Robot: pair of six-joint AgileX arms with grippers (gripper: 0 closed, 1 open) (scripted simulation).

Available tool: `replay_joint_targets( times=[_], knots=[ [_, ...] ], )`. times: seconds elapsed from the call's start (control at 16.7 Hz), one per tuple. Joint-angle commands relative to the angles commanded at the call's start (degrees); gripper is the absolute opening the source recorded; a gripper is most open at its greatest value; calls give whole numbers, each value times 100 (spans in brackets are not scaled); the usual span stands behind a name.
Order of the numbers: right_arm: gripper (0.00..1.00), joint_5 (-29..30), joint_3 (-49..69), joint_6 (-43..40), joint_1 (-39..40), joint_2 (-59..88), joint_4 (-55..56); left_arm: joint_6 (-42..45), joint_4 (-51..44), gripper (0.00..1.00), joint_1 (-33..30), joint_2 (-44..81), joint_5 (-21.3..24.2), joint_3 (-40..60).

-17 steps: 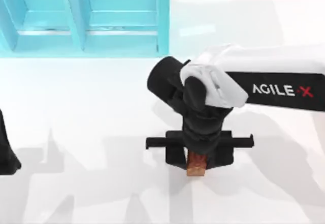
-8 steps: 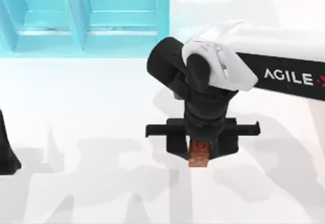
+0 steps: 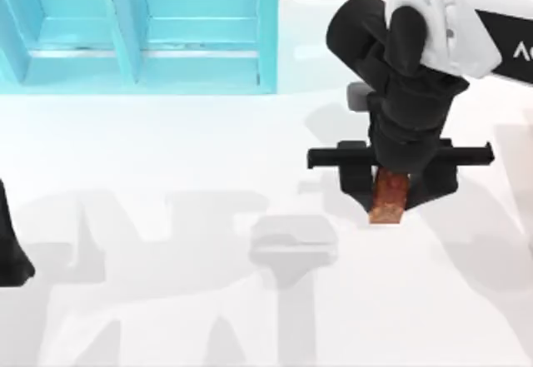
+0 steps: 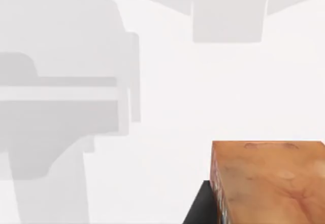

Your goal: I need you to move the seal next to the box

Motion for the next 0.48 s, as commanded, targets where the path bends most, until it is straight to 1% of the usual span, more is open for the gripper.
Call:
replay_joint_targets(
  times=[0.3, 0.48],
  knots=[
    [0, 9, 305, -1835, -1826, -402, -757, 0, 0, 100, 0, 0, 0, 0],
    [0, 2, 455, -2595, -2590, -632, -1084, 0, 0, 100, 0, 0, 0, 0]
  ],
)
